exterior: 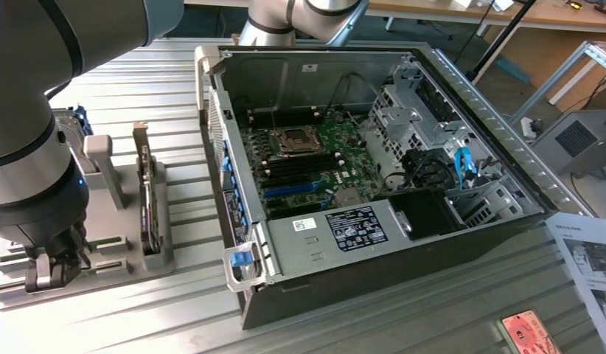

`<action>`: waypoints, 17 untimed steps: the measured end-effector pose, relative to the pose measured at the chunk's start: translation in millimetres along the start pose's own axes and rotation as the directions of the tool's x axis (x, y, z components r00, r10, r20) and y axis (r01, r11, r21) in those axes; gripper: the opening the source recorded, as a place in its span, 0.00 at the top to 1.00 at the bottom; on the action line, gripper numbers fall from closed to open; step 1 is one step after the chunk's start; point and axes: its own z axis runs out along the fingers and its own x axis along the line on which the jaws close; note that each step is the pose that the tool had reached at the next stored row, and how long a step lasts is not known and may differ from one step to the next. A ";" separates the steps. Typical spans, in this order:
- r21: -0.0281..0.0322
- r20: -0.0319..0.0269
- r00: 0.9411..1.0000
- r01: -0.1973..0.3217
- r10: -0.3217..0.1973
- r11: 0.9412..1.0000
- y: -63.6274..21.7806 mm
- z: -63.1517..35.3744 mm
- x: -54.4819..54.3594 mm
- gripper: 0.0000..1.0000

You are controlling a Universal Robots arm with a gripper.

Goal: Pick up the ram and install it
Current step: 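Pick up the ram and move it above insertion slot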

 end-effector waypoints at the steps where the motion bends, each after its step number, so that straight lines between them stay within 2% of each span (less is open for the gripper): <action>1: 0.000 0.000 1.000 0.000 0.000 1.000 0.1 -0.1 0.0 0.76; 17: 0.000 0.000 1.000 0.000 0.000 1.000 0.5 8.4 0.0 0.76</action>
